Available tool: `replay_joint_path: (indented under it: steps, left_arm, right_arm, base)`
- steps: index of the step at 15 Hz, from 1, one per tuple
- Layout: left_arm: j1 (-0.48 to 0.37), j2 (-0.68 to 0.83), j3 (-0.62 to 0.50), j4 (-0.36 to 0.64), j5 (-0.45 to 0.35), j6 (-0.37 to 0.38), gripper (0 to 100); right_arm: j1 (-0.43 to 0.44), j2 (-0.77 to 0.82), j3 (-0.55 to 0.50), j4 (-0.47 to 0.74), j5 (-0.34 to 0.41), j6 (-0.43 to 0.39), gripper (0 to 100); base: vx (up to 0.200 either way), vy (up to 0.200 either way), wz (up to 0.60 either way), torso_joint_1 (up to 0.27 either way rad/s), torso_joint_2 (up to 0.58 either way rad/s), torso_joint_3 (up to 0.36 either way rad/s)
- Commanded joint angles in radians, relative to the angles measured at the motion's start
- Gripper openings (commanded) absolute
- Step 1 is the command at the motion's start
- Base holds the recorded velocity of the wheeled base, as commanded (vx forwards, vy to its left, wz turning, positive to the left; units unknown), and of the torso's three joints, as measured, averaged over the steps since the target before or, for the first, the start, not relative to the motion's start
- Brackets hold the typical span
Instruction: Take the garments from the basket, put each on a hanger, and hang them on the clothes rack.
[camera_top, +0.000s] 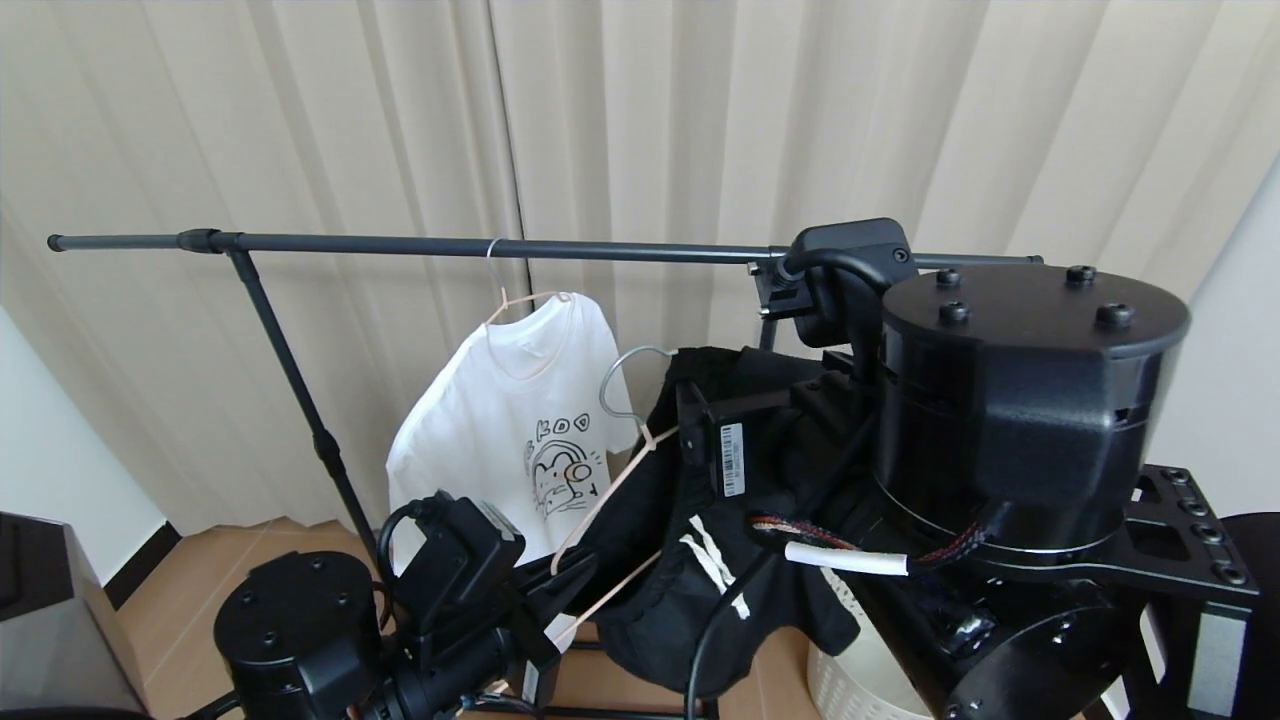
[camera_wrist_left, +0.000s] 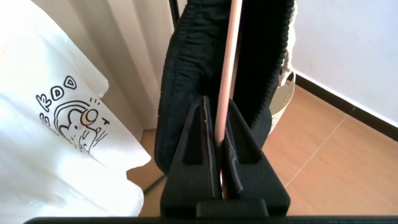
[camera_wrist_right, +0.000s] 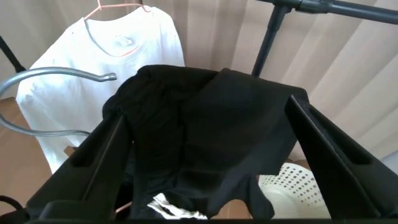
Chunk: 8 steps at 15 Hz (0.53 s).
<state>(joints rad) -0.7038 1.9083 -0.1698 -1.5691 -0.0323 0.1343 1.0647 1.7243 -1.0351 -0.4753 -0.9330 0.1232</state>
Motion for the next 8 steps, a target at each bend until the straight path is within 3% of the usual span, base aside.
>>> replay_joint_path:
  steps: [1, 8]
  left_arm:
    - [0.000, -0.014, -0.005, -0.002, 0.000, -0.001, 0]
    - [0.010, -0.012, -0.016, -0.002, 0.002, -0.005, 0]
  right_arm:
    - [-0.002, 0.009, -0.002, 0.000, 0.000, 0.000, 100]
    - [0.031, 0.035, 0.001, 0.001, 0.002, -0.005, 100]
  base:
    - [0.000, 0.000, 0.00, 0.000, 0.00, 0.000]
    - [0.000, 0.000, 0.00, 0.000, 0.00, 0.000]
